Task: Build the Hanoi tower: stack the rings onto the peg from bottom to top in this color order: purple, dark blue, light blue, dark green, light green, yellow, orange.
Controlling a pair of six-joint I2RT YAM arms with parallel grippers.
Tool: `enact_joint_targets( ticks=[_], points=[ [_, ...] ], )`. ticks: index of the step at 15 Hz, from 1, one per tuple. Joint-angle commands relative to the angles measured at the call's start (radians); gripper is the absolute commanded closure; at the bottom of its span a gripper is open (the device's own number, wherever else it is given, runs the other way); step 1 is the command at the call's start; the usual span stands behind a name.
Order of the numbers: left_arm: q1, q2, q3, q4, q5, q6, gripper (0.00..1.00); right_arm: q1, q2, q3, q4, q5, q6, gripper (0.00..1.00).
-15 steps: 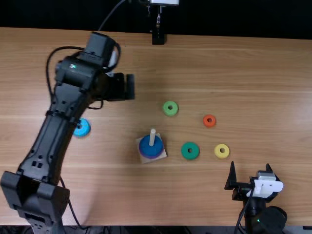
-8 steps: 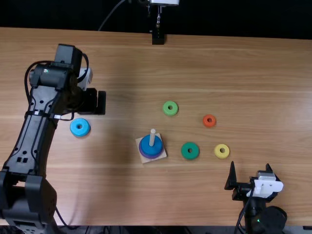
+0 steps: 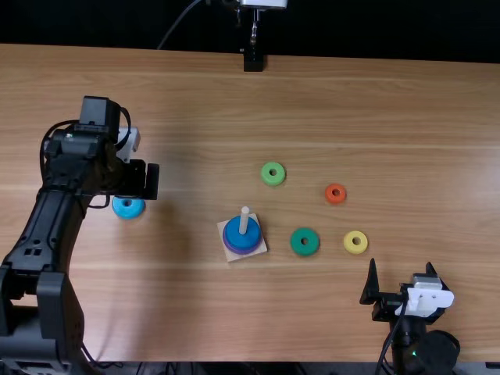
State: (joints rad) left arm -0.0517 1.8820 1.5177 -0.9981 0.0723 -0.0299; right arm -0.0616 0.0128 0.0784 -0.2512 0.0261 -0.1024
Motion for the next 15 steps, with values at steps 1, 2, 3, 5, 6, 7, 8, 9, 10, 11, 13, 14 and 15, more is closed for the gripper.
enact_joint_targets(
  ticks=[1,2,3,5,6,7,8,9,10,11,13,14,15],
  points=[
    [0.003,-0.024,-0.024,0.004,-0.063,0.047,0.00,-0.007,-0.013,-0.063,-0.066,0.014,0.001,0.00],
    [0.003,-0.015,-0.024,0.004,-0.105,0.098,0.00,-0.007,-0.013,-0.063,-0.066,0.014,0.001,0.00],
    [0.004,-0.001,-0.024,0.004,-0.151,0.131,0.00,-0.006,-0.013,-0.063,-0.066,0.014,0.001,0.00],
    [0.004,0.031,-0.024,0.004,-0.164,0.140,0.00,-0.007,-0.013,-0.063,-0.066,0.014,0.001,0.00],
    [0.003,0.048,-0.022,0.006,-0.164,0.139,0.00,-0.007,-0.013,-0.063,-0.066,0.014,0.001,0.00],
    [0.001,0.071,-0.024,0.004,-0.161,0.139,0.00,-0.007,-0.013,-0.063,-0.066,0.016,0.001,0.00],
    [-0.002,0.101,-0.022,0.004,-0.162,0.133,0.00,-0.007,-0.013,-0.063,-0.066,0.014,0.001,0.00],
    [0.000,0.123,-0.017,-0.005,-0.162,0.133,0.00,-0.006,-0.013,-0.063,-0.066,0.014,0.001,0.00],
    [0.000,0.135,-0.016,-0.007,-0.161,0.135,0.00,-0.007,-0.013,-0.063,-0.066,0.014,0.001,0.00],
    [-0.002,0.144,-0.010,-0.009,-0.161,0.133,0.00,-0.007,-0.013,-0.063,-0.066,0.014,0.001,0.00],
    [-0.002,0.155,-0.008,-0.001,-0.137,0.131,0.00,-0.007,-0.013,-0.063,-0.066,0.014,0.001,0.00],
    [-0.002,0.166,-0.008,0.004,-0.115,0.131,0.00,-0.007,-0.013,-0.063,-0.066,0.014,0.001,0.00],
    [-0.002,0.169,-0.008,0.006,-0.098,0.131,0.00,-0.006,-0.013,-0.063,-0.066,0.014,0.001,0.00]
  ],
)
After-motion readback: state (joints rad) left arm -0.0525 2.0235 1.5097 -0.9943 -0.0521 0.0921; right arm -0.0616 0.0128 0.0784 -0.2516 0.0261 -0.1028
